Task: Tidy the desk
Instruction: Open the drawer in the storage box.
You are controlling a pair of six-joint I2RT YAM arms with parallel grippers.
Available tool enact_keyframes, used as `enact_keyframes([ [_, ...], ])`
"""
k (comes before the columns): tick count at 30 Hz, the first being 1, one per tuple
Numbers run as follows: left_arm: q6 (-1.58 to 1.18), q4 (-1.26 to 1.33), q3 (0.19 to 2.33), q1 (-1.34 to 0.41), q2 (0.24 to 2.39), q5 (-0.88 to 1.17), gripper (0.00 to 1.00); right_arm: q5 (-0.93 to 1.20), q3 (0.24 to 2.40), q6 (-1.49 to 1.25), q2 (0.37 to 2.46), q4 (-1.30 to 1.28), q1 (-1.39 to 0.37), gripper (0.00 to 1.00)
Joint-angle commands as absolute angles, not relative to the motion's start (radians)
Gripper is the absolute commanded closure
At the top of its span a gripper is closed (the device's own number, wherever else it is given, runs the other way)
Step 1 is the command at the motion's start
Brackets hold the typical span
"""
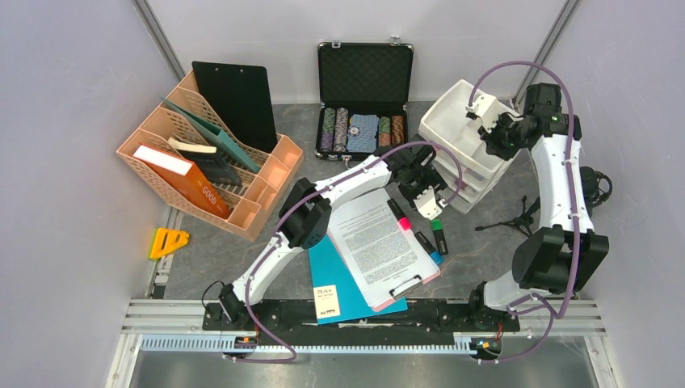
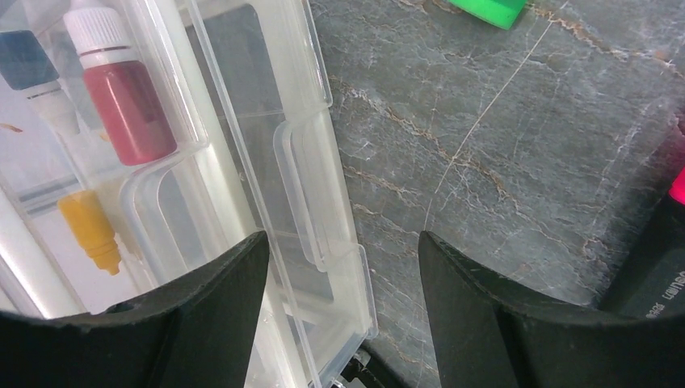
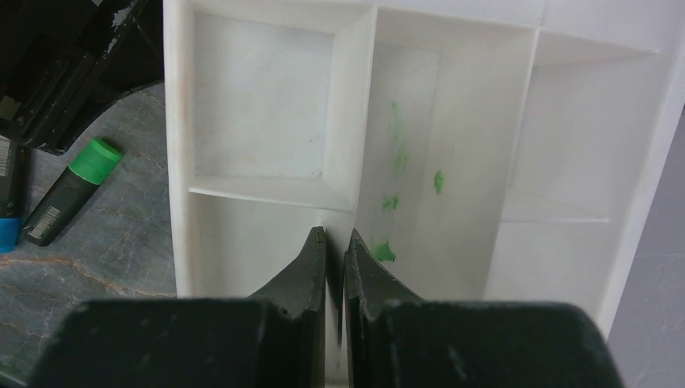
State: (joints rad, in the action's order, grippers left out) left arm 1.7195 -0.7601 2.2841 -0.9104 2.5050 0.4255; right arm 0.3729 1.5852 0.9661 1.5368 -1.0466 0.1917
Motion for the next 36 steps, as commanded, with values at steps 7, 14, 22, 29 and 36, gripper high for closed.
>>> enact_keyframes([
  [7,1.732,-0.722,2.285,-0.914,2.518,0.420,0.26,0.200,1.503,1.019,1.590,-1.230,0.213,1.00],
  [14,1.743,-0.715,2.294,-0.914,2.544,0.415,0.26,0.205,1.497,1.019,1.591,-1.229,0.214,1.00],
  [22,1.766,-0.787,2.341,-0.914,2.585,0.430,0.29,0.200,1.493,1.020,1.591,-1.224,0.214,1.00],
  [29,1.816,-0.870,2.348,-0.916,2.603,0.454,0.32,0.191,1.486,1.017,1.596,-1.214,0.213,1.00],
  [36,1.828,-0.948,2.376,-0.916,2.612,0.439,0.39,0.174,1.518,1.009,1.606,-1.207,0.216,1.00],
])
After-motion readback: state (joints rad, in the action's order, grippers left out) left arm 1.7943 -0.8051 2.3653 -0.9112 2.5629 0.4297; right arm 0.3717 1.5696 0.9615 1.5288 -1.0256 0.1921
